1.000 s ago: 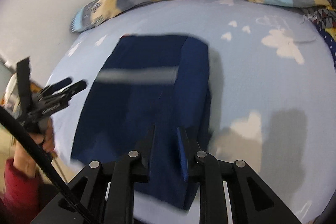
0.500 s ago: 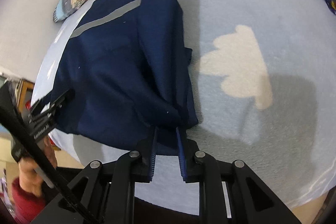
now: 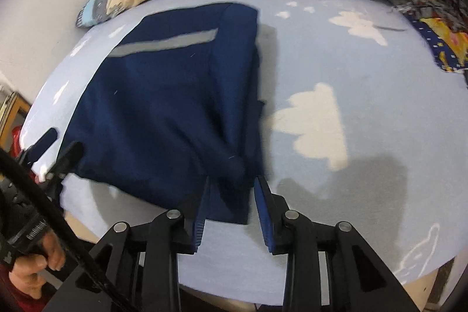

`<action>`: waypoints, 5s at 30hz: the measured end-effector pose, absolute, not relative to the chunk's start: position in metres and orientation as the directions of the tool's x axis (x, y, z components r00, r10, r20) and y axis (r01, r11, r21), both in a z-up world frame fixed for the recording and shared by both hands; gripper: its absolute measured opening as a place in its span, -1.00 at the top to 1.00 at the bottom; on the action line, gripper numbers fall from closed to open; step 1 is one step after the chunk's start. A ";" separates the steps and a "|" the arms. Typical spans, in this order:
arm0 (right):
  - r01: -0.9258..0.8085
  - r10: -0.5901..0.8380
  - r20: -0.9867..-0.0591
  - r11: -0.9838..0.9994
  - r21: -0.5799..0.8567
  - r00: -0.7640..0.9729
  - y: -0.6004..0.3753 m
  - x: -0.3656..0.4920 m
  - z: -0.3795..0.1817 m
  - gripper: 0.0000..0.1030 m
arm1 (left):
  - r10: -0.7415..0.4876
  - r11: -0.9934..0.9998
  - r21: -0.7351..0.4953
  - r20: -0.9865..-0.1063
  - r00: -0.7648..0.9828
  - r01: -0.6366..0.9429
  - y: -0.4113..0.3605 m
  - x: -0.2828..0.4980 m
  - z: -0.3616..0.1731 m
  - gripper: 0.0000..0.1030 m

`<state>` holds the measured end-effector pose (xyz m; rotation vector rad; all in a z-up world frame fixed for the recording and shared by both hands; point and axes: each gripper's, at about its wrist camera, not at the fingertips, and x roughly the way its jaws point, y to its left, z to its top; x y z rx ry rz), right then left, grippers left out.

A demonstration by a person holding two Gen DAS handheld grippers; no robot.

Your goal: Fold large clothes

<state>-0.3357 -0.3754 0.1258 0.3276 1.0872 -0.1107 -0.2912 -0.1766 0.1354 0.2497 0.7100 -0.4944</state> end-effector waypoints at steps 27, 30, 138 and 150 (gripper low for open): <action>0.298 0.033 -0.915 0.940 0.164 0.402 -0.381 -0.339 0.109 0.06 | -0.290 0.847 0.174 -0.641 0.710 0.503 -0.189 -0.295 0.123 -0.72; 0.324 -0.017 -0.904 0.936 0.135 0.427 -0.385 -0.345 0.118 -0.09 | -0.292 0.848 0.169 -0.642 0.709 0.502 -0.188 -0.295 0.124 -0.72; 0.250 -0.210 -0.669 0.968 -0.038 0.713 -0.280 -0.401 0.186 -0.81 | -0.028 0.926 0.272 -0.642 0.766 0.261 -0.132 -0.318 0.186 -1.00; 0.252 -0.212 -0.670 0.967 -0.038 0.712 -0.280 -0.401 0.185 -0.81 | -0.029 0.923 0.277 -0.641 0.767 0.267 -0.129 -0.315 0.184 -1.00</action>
